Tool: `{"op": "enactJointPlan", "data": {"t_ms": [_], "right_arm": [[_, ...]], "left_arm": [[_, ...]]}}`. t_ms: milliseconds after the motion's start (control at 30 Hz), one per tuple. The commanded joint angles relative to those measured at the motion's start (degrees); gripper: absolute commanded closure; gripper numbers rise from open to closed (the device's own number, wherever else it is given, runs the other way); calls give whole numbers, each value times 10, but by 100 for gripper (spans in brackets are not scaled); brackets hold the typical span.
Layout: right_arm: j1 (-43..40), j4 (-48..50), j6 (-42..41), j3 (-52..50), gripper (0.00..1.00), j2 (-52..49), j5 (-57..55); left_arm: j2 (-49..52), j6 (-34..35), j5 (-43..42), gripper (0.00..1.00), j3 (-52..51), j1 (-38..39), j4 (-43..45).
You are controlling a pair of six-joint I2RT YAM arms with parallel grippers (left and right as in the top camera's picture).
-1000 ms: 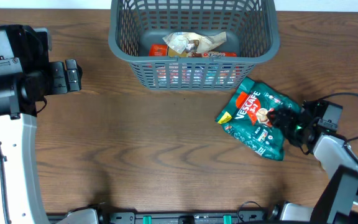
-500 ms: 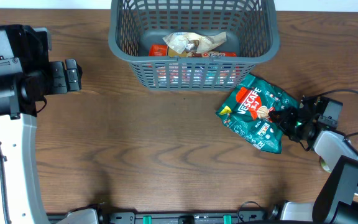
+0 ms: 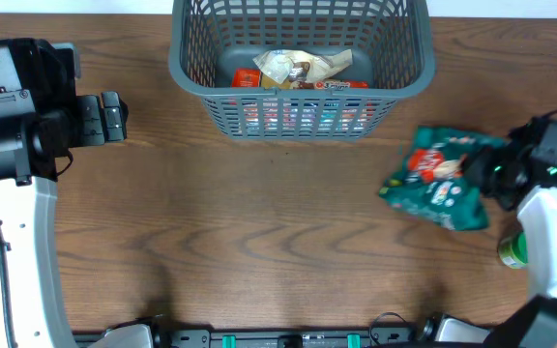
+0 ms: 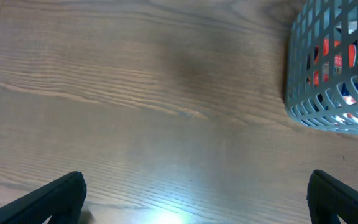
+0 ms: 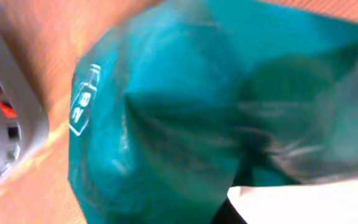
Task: Pack container
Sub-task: 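Grasp the green Nescafe pouch edge with the right gripper and lift, then carry the Nescafe pouch into the basket with the right gripper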
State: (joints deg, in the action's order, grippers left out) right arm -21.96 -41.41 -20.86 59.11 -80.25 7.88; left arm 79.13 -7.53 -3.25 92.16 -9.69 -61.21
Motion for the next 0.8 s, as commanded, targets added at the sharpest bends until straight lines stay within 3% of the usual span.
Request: {"op": "enactJointPlan", "data": {"t_ms": [0, 267, 467, 567, 633, 767], "right_arm": [[3, -41, 15, 100, 99, 28, -40], [3, -188, 40, 370, 99, 27, -82], [3, -216, 58, 560, 99, 27, -117], [19, -184, 155, 616, 99, 27, -47], [45, -159, 276, 635, 98, 26, 51], [120, -160, 401, 639, 99, 15, 131]], "left_arm": [[-2, -4, -6, 1, 0, -1, 0], [-2, -4, -6, 1, 0, -1, 0], [-2, -4, -6, 1, 0, -1, 0], [-2, -4, -6, 2, 0, -1, 0], [-2, -4, -6, 1, 0, -1, 0], [-2, -4, -6, 1, 0, -1, 0]]}}
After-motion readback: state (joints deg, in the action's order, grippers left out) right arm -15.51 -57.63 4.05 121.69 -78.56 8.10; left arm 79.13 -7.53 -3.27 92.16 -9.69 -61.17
